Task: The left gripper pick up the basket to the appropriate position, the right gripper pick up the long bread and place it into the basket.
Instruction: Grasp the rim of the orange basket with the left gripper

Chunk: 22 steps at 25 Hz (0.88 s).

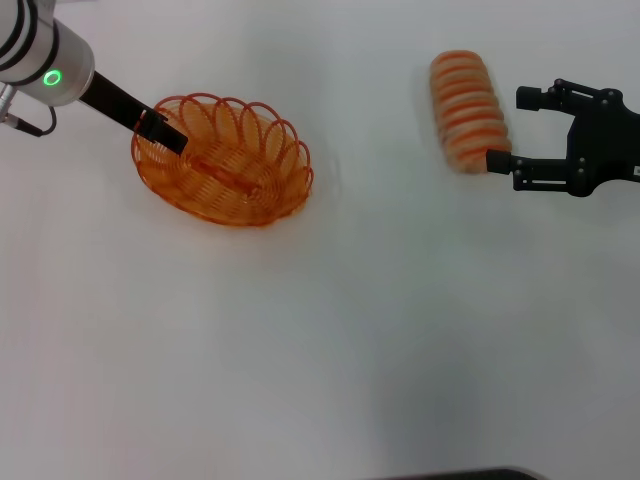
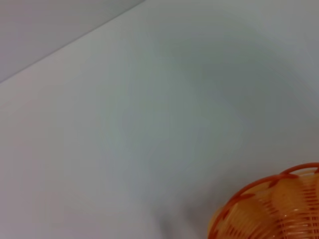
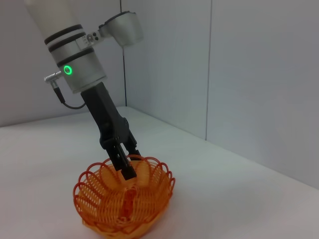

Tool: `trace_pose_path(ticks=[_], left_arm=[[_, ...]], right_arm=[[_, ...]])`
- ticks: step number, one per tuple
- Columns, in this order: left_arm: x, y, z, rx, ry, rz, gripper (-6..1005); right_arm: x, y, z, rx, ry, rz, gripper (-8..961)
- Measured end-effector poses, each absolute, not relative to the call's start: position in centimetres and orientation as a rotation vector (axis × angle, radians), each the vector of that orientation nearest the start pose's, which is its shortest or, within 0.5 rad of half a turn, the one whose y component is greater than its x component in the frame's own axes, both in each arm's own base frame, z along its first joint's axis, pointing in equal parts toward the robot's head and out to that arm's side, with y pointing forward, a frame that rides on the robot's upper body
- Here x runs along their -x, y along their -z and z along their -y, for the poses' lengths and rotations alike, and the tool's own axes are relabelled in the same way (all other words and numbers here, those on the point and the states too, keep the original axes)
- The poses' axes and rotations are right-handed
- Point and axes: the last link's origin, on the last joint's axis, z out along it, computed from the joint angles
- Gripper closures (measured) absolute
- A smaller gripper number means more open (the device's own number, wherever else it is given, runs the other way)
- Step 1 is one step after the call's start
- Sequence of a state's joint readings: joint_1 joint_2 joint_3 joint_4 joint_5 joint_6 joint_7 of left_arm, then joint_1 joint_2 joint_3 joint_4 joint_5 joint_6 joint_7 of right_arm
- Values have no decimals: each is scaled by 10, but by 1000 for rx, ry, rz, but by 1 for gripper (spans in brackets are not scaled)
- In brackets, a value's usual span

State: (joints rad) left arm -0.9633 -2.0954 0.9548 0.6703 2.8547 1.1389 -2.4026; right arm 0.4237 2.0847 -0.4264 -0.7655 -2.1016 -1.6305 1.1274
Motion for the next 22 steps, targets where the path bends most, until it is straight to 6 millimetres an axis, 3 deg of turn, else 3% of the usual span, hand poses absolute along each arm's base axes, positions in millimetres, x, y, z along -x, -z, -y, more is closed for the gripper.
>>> trace_pose_path(ticks=[4,15,22], left_arm=[[208,24,-436,2416,-437,988,186],[207,24,-437,2416,-437,986,634],[206,24,-438,2420,-438,972,864]], right_arm=[[-309,-43,-304,2543,-598,-407,37],[-309,-43,-304,2543,-600,-404,37],[-309,-43,-305,2540,-603,-404,38]])
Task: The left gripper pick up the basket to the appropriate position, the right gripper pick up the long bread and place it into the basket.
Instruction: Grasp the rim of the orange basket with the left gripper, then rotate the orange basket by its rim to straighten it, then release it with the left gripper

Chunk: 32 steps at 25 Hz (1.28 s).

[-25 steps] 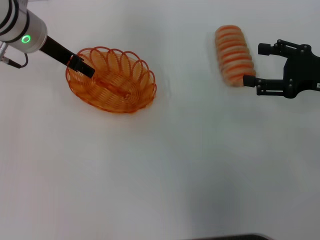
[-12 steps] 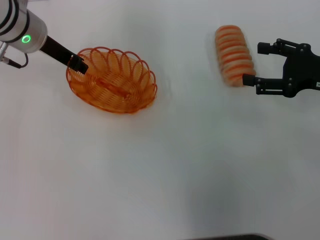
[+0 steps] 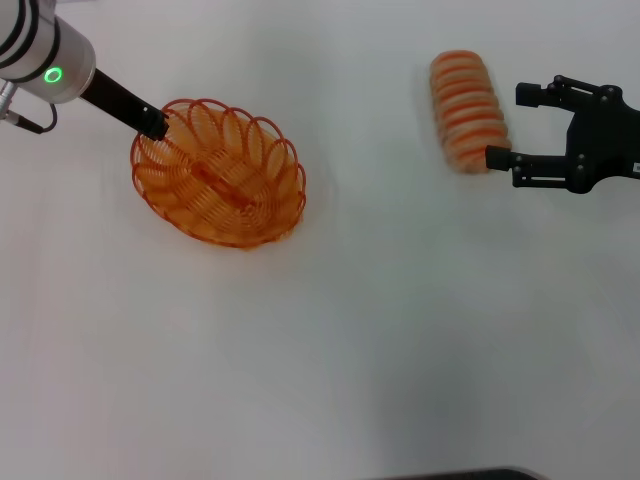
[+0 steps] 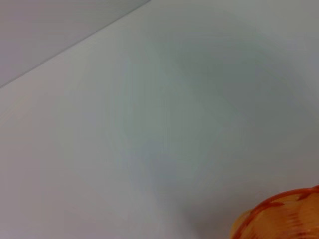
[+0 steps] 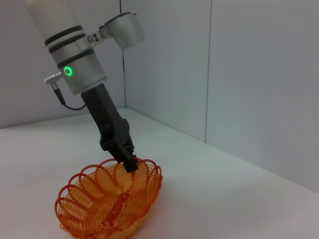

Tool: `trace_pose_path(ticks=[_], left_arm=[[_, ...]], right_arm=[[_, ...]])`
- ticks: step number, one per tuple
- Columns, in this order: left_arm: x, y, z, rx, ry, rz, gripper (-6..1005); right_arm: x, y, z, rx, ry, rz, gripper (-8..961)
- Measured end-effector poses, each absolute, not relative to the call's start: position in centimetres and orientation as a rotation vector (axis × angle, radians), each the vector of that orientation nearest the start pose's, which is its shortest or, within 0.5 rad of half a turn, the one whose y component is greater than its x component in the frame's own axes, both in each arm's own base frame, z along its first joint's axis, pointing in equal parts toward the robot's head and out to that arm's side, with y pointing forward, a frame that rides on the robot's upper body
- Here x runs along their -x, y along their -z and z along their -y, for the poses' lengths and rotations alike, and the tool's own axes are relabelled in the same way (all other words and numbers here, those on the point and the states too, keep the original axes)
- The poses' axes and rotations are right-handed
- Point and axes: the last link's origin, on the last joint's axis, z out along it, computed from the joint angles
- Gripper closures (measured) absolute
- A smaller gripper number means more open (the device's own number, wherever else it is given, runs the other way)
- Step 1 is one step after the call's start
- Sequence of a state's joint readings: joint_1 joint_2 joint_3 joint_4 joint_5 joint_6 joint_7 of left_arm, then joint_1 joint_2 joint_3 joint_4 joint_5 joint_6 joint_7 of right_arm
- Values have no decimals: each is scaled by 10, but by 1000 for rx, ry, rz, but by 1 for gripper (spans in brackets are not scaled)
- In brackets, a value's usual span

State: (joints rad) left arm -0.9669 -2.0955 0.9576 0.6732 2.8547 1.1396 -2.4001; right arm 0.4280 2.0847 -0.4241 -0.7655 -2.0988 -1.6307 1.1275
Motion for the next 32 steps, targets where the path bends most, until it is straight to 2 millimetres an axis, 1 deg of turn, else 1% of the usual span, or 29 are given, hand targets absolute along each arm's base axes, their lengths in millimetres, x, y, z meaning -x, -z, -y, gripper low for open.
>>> trace_pose_path(ticks=[3,10,14,19,24,32], left_arm=[[206,23,-438,2415,-433,983,897],[205,17,-435,2410,-451,1066,907],[206,9,-432,2383,-445,1163,913],[208,-8,-427,2361,-405,1295,918],[211,-20,-420,2342,-374,1407,922],[215,-27,-408,2340,-274,1597,929]], right_arm=[[-308,-43,-305,2541,-603,-403,38],[-308,-44,-306,2541,-601,-399,37],[-308,-44,-306,2539,-599,-401,37],[-308,-44,-307,2537,-596,-411,38],[-307,-44,-309,2537,-596,-408,37],[-303,-45,-313,2540,-601,-407,37]])
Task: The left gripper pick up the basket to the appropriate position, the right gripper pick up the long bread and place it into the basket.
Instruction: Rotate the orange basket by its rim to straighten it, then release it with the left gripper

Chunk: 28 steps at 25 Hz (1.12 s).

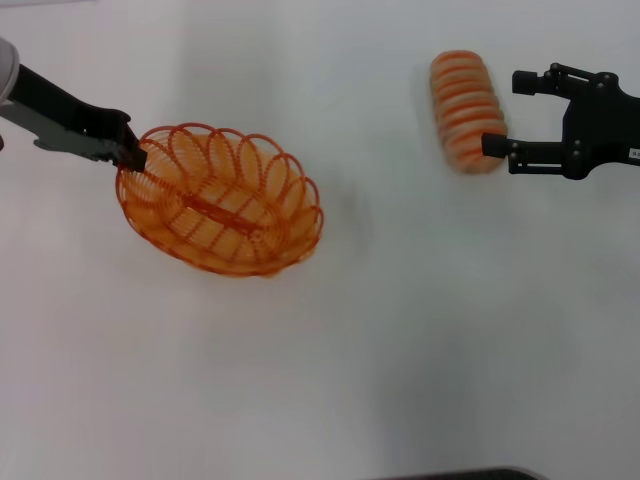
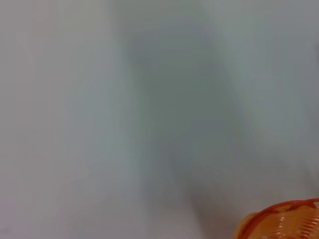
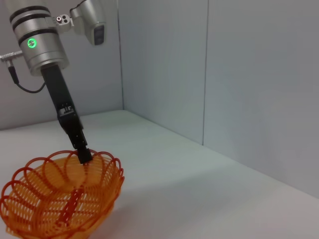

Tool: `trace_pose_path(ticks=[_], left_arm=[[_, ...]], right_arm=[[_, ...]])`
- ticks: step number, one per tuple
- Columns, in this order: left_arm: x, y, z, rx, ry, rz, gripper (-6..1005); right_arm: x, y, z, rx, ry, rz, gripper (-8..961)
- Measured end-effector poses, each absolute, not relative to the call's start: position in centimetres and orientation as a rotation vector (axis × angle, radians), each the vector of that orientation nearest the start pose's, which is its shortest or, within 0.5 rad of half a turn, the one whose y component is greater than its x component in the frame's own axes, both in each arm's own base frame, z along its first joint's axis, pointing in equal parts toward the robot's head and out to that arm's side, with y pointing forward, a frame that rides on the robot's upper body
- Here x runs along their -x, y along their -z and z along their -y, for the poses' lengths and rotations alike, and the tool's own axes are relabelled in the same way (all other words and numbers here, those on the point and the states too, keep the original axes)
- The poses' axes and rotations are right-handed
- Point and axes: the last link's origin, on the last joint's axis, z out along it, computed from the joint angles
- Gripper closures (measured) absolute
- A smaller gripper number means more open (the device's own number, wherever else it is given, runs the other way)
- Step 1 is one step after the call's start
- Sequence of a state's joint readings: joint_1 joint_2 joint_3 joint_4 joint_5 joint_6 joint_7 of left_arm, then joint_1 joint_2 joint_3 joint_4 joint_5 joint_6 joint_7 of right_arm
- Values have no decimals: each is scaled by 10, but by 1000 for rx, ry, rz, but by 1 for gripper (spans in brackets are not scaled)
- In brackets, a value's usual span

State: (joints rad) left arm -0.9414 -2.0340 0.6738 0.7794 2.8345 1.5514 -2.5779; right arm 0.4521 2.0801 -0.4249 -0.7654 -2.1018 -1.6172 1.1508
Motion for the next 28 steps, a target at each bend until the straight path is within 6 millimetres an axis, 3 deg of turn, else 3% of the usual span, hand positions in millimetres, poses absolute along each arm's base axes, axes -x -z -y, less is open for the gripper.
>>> trace_pose_path(ticks=[14,28], left_arm=[[236,-20,-389,2204,-86,1882,928],[234,-4,-380,2139,33,1921,928]], right_arm=[[-303,-46,-316,2530,-598,-409,38],[-305,-48,-318,2513,-586,-409,38]])
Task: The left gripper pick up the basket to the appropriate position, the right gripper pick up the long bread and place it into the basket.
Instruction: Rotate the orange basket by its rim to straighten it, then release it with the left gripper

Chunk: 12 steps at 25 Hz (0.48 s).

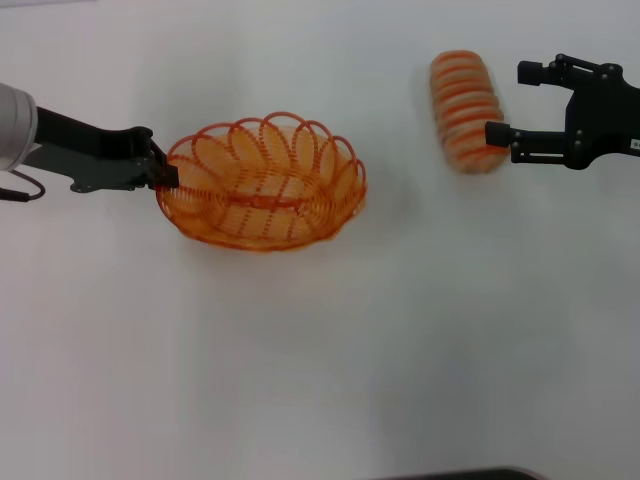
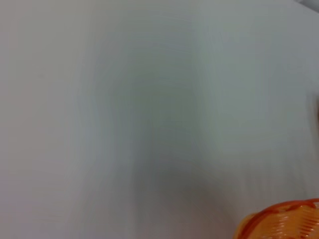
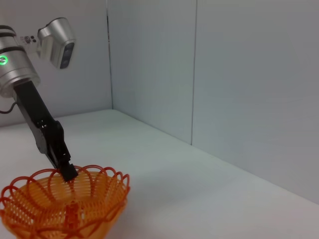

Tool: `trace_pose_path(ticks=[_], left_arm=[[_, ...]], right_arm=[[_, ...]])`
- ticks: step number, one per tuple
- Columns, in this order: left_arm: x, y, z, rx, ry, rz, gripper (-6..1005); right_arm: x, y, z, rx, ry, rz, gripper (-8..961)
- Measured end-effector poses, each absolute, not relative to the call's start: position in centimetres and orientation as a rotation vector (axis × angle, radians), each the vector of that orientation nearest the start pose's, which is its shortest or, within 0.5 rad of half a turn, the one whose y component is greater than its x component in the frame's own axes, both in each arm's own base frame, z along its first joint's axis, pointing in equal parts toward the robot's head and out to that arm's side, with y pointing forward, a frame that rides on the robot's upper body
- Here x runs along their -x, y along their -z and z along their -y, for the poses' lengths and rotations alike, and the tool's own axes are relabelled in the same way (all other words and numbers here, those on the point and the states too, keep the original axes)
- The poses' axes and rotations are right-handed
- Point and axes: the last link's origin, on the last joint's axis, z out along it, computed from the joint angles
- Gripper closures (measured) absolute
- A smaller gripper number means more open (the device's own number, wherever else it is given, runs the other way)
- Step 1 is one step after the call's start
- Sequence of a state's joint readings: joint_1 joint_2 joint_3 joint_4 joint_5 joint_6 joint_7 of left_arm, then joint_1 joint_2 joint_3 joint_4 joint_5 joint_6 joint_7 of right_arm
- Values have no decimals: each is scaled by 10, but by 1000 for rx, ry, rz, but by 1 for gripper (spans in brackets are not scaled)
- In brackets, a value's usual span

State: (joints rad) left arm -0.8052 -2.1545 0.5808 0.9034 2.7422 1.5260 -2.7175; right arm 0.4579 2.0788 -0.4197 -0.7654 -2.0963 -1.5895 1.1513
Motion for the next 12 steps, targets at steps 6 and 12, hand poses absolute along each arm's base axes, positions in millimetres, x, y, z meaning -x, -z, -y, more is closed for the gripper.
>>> trace_pose_path(ticks=[6,12], left_arm=[[238,-4,-381,2070,74,1961,927],[240,-2,-383,2046,82,1954,926]], right_arm=[[-304,-47,-322,2508,-574,-406,38],[-305,-46,-324,2495,-562,-409,37]])
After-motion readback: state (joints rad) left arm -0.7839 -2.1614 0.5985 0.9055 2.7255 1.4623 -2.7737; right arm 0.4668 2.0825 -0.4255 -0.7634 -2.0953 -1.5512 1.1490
